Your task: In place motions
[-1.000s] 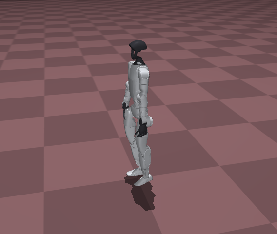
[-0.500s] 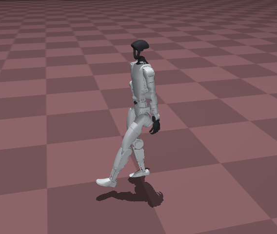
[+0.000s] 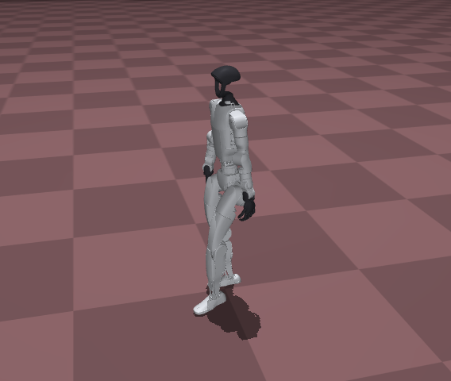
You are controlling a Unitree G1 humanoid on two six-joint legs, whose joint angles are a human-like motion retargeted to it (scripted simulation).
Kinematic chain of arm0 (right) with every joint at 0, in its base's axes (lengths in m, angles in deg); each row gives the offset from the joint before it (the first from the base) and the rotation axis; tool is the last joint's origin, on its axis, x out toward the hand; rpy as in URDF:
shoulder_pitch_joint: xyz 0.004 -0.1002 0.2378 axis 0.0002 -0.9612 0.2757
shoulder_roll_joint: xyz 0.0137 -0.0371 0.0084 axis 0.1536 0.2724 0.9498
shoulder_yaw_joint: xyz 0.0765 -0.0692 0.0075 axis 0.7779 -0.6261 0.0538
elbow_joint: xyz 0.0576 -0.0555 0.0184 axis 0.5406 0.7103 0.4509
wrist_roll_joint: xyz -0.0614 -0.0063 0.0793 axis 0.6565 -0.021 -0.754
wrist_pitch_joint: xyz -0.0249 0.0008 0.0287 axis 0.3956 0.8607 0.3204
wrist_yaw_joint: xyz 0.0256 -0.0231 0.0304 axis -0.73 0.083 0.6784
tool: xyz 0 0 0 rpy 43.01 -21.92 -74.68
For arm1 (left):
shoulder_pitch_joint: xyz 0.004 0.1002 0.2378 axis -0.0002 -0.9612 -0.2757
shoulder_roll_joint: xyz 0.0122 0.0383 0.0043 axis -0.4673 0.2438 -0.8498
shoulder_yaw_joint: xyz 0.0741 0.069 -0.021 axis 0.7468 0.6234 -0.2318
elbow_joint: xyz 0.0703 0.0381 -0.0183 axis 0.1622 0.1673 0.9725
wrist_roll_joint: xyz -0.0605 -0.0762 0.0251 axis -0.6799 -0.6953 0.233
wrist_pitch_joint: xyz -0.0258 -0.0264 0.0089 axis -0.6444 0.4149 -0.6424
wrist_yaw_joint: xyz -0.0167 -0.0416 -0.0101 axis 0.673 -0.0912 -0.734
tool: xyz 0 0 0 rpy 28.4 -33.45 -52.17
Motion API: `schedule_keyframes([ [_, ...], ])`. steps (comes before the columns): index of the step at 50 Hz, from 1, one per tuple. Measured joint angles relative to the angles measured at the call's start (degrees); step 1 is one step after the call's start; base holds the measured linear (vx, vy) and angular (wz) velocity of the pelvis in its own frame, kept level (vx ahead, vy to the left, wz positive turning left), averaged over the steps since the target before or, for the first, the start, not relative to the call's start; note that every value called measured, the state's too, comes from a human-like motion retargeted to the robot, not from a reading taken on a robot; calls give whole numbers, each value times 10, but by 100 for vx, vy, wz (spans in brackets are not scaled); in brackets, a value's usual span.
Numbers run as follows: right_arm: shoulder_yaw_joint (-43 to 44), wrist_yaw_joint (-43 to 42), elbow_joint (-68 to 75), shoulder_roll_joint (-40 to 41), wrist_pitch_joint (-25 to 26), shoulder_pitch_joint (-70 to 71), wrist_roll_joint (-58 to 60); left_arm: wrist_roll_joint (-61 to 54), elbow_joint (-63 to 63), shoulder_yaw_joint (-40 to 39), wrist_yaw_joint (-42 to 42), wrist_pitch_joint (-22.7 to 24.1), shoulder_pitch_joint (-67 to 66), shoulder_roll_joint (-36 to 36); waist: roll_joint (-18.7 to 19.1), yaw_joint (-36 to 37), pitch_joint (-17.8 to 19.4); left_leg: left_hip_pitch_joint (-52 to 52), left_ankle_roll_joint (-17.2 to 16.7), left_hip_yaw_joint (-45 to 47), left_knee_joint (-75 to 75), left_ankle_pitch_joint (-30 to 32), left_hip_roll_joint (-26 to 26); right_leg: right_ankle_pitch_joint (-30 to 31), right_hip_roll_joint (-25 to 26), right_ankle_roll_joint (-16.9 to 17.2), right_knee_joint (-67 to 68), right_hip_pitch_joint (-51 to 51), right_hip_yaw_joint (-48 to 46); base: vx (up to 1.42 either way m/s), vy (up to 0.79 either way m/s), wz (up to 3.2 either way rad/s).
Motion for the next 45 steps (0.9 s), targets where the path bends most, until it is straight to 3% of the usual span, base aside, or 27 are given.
schedule_keyframes([
  [2,7,-13,31,-4,13,-6,9,-1,-16,9,-6,2,13,-4,-3,-18,-21,62,38,0,20,1,-17,-3,-13,8,0,-13,-12,3,-9,76],
  [3,11,-19,47,-6,21,-11,12,-1,-25,13,-9,4,19,-6,-4,-25,-32,95,42,0,17,-50,-26,-5,-18,11,2,-20,-16,4,-10,55],
  [5,18,-35,82,-12,38,-18,15,-1,-41,20,-15,8,27,-8,2,-36,-55,171,79,119,-38,-147,-7,-8,-17,16,4,-36,-23,4,-11,36],
  [7,24,-51,119,-18,58,-20,14,-4,-55,25,-17,12,34,-10,37,-57,-69,186,52,73,-140,-81,0,-10,10,20,-1,-45,-47,-1,-12,70],
  [8,25,-58,134,-21,71,-20,10,-8,-58,27,-16,12,42,-11,52,-86,-73,179,38,-29,-163,-64,-12,-11,11,24,-5,-48,-74,-16,-11,117],
  [11,34,-83,157,-24,86,-15,-28,-13,-64,40,-15,11,80,-19,52,-103,-40,188,20,-3,-199,-32,-2,-8,11,32,-12,-37,-89,-31,-5,48],
  [15,38,-71,171,-39,70,-37,-72,-4,-88,92,-12,12,96,-25,42,-59,-37,186,33,-21,-191,-39,-17,-4,3,39,-22,-28,-89,1,-1,-20],
  [20,33,-75,156,-31,92,-37,-27,6,-91,81,-16,20,77,-15,33,-25,-30,199,46,-3,-188,-47,-26,-2,-3,43,-20,-24,-73,-1,2,-44],
  [26,7,-46,89,-13,61,-31,21,16,-26,49,38,12,35,-6,40,-30,-33,206,56,-3,-180,-59,-29,-12,-8,52,-8,-20,-76,7,-1,-4],
  [30,-5,-27,48,-4,36,-28,21,22,27,33,34,4,9,2,47,-71,-32,209,62,-55,-173,-58,-40,-21,-14,52,2,-10,-122,10,-1,74],
  [32,-14,-11,29,-2,26,-23,28,26,42,16,38,2,-6,5,42,-32,-36,216,66,-18,-173,-67,-34,-34,-17,54,34,-23,-77,10,-2,-109],
  [38,-18,14,-31,1,-16,-15,54,20,66,-21,48,4,-41,13,54,-24,-37,218,69,-15,-166,-77,-19,-46,-14,33,197,-120,-5,5,-1,-38],
  [42,-1,-24,-38,-4,-31,-19,65,11,67,-23,42,-19,-44,12,44,-44,-29,229,77,-17,-167,-75,-35,-54,-24,35,152,-187,-16,0,-2,10],
  [45,11,-36,-30,-15,-22,-24,50,2,67,-22,37,-14,-31,9,35,-67,-2,249,86,-24,-161,-77,-45,-52,-23,37,81,-247,-35,-7,-3,29],
])
